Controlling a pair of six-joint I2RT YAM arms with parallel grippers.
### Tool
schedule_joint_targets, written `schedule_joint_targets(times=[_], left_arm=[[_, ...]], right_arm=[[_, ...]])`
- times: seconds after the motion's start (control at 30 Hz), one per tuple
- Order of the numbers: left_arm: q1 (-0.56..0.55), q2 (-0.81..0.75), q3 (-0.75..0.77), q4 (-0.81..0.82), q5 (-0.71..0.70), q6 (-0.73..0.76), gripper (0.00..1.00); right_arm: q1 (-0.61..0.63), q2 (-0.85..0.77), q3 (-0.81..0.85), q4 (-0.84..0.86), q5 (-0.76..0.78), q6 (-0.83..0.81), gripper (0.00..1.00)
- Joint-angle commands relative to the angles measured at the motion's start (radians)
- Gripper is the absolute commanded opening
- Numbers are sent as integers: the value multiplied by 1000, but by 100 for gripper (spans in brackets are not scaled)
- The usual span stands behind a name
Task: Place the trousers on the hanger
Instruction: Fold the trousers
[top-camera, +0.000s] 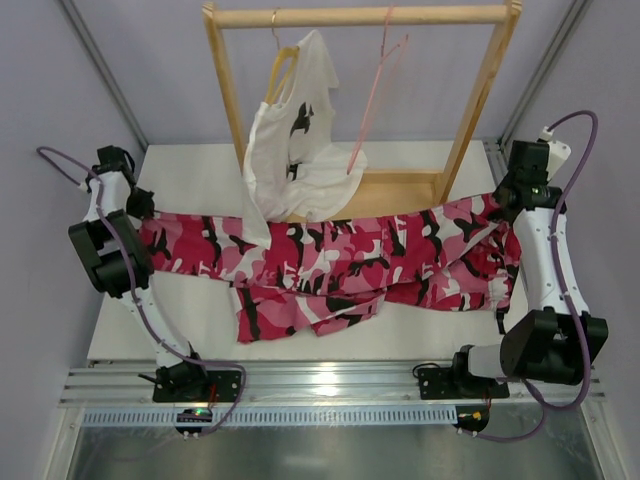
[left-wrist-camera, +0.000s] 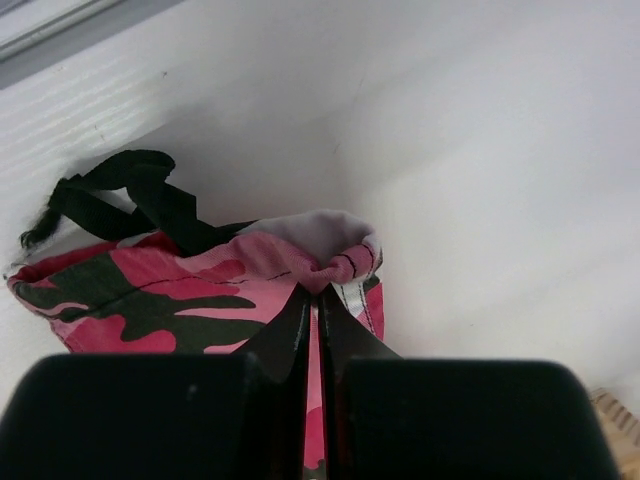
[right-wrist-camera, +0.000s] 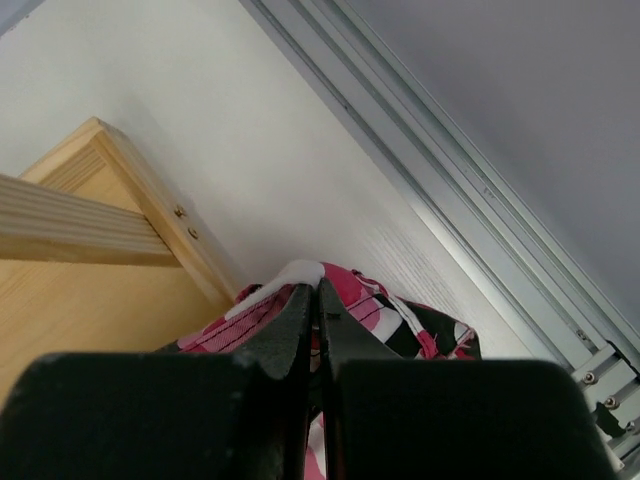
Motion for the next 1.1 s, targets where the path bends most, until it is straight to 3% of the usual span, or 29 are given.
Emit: schedule_joint_targets(times=[0.0, 0.2, 0.5, 0.63, 0.7, 0.77, 0.8, 0.83, 0.87, 0.93, 1.07], left_arm=[[30, -58, 58, 79, -68, -31, 1], [33, -21, 74, 58, -103, -19, 0], [31, -57, -28, 214, -49, 1, 1], [31, -49, -6, 194, -71, 4, 0], [31, -23, 33, 113, -69, 8, 0], [30, -27, 52, 73, -49, 15, 14], [23, -50, 48, 64, -54, 16, 25], [19, -66, 39, 58, -55, 19, 48], [16, -80, 35, 52, -54, 25, 54], [-10, -133, 35, 24, -104, 53, 62], [-78, -279, -90, -7, -164, 78, 66]], right_arm=[[-19, 69, 113, 37, 12, 10, 3], [-19, 185, 116, 74, -19, 5, 4], [-19, 290, 144, 111, -58, -31, 4], [-20, 325, 191, 75, -39, -37, 4], [-20, 342, 228, 47, -50, -39, 12], [-20, 357, 271, -16, -62, -36, 33], [-20, 356, 285, -39, -65, -28, 54], [-20, 345, 297, -73, -86, -19, 60], [-20, 339, 306, -91, -102, -10, 67], [-20, 321, 314, -178, -113, 28, 74], [-20, 192, 175, -226, -188, 148, 76]])
